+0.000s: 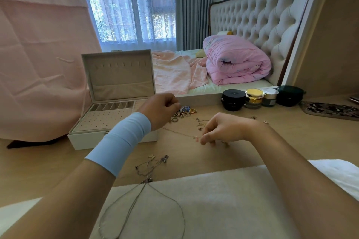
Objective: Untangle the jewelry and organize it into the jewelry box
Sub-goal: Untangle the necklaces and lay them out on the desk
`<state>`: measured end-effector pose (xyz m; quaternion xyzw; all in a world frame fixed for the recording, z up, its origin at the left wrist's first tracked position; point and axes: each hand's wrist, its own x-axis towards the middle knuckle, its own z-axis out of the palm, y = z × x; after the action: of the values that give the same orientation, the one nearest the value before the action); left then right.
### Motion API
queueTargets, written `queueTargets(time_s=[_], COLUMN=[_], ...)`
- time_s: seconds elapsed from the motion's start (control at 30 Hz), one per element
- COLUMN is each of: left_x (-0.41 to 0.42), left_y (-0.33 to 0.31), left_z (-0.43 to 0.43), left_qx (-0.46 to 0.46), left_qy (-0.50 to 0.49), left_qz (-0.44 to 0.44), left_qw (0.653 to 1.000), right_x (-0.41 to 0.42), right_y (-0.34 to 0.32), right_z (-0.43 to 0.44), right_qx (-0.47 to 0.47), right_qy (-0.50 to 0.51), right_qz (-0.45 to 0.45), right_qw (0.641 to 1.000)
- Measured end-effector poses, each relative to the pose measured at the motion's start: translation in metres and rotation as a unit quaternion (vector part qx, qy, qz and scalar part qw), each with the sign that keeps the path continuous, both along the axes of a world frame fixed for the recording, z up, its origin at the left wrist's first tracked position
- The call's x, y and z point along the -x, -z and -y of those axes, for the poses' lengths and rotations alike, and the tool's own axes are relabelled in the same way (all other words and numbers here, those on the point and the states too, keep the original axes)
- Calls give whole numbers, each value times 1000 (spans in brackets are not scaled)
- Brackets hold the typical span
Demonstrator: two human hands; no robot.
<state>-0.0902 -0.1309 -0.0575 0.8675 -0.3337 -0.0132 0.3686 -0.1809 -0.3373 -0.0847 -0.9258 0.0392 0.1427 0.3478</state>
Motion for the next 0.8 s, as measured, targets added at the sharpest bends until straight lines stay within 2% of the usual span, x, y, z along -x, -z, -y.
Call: queueTargets(time_s=[0.07, 0.13, 0.2, 0.27, 0.4, 0.6, 0.8], left_x=[3, 5, 7, 10, 26, 42, 43], left_y=[5, 6, -2, -17, -49, -77, -94], left_z=[-1, -2, -1, 3, 19, 45, 50], left_qx=[39, 124, 225, 288, 294, 309, 362], left_qy=[-4, 12, 23, 36, 82, 99, 62], left_qz=[-35, -111, -184, -228, -226, -209, -174], left_qw=[999, 986, 957, 929, 925, 922, 914], right_x=[4, 7, 9, 11, 9, 11, 22], right_y=[-1, -2, -3, -5, -10, -13, -15], right_z=[5, 10, 14, 16, 16, -9, -2], right_qx=[-9, -47, -69, -69, -80, -285, -383], right_qy=[12, 21, 28, 37, 44, 1, 31], right_qz=[9, 26, 40, 53, 86, 125, 154], right_qw=[1000, 998, 996, 996, 992, 950, 911])
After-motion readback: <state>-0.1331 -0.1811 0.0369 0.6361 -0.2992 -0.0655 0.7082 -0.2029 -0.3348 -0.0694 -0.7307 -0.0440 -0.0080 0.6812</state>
